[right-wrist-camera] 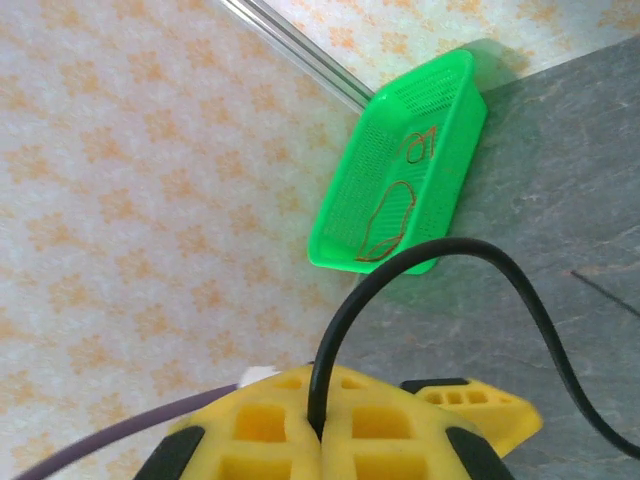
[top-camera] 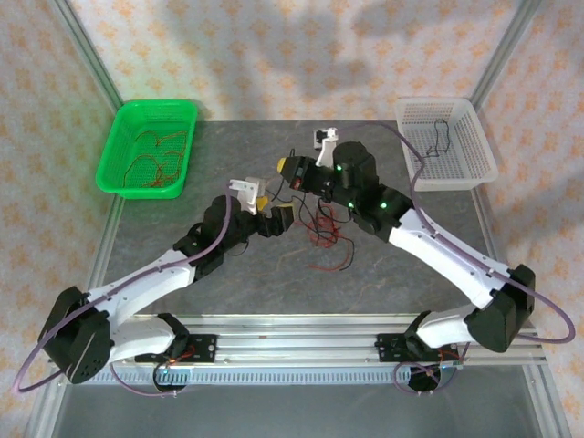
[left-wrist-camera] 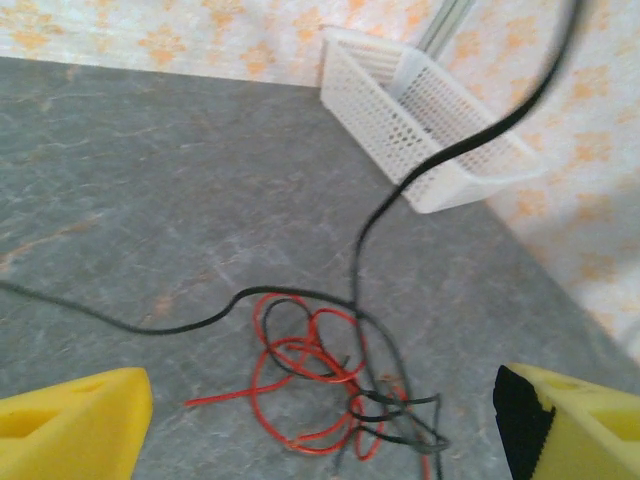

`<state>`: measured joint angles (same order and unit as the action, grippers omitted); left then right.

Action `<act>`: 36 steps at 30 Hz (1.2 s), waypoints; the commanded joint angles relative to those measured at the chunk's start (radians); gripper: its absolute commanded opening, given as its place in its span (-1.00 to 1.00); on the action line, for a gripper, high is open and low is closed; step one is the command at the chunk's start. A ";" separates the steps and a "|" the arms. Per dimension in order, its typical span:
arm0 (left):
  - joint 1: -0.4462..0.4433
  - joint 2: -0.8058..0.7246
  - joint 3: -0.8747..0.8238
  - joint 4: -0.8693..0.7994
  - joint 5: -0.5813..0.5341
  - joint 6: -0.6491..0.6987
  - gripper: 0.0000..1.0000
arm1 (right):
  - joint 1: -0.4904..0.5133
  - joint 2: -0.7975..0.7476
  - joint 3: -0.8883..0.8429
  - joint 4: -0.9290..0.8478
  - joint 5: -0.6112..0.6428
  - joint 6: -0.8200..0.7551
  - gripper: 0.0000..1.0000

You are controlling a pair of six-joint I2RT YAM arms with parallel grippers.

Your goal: Untangle the cables

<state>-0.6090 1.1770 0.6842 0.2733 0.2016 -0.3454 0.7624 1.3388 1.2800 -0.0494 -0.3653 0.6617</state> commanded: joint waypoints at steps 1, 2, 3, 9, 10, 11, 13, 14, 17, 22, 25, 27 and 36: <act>-0.010 0.023 0.018 0.105 -0.064 0.070 0.79 | -0.003 -0.030 -0.025 0.090 -0.011 0.066 -1.00; -0.013 0.034 0.031 0.114 -0.053 0.075 0.79 | -0.003 -0.031 -0.027 0.089 -0.009 0.069 -1.00; -0.017 0.044 0.044 0.128 -0.043 0.077 0.79 | -0.003 -0.033 -0.028 0.089 -0.008 0.072 -1.00; -0.058 0.129 0.103 0.178 -0.001 0.082 0.79 | -0.003 -0.040 -0.033 0.100 -0.004 0.084 -1.00; -0.067 0.144 0.109 0.185 0.002 0.082 0.79 | -0.003 -0.040 -0.031 0.101 -0.004 0.085 -1.00; -0.078 0.162 0.115 0.196 0.002 0.082 0.79 | -0.003 -0.040 -0.029 0.102 -0.007 0.087 -1.00; -0.094 0.199 0.119 0.220 0.004 0.079 0.79 | -0.003 -0.040 -0.024 0.105 -0.012 0.090 -1.00; -0.100 0.221 0.117 0.236 0.001 0.076 0.79 | -0.003 -0.040 -0.021 0.105 -0.014 0.092 -1.00; -0.111 0.289 0.108 0.283 -0.040 0.064 0.77 | -0.004 -0.044 -0.012 0.113 -0.027 0.103 -1.00; -0.110 0.413 0.123 0.335 -0.091 0.047 0.72 | -0.003 -0.052 0.006 0.117 -0.037 0.110 -1.00; -0.110 0.487 0.144 0.343 -0.109 0.019 0.59 | -0.004 -0.056 0.024 0.099 -0.032 0.104 -1.00; -0.110 0.528 0.141 0.356 -0.115 -0.007 0.54 | -0.003 -0.065 0.041 0.084 -0.028 0.095 -1.00; -0.109 0.628 0.077 0.362 -0.186 -0.063 0.47 | -0.003 -0.100 0.200 -0.042 0.036 0.002 -1.00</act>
<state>-0.7197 1.7844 0.7868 0.6056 0.0628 -0.3782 0.7620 1.2861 1.4029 -0.0639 -0.3630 0.7200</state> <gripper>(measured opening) 0.736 0.041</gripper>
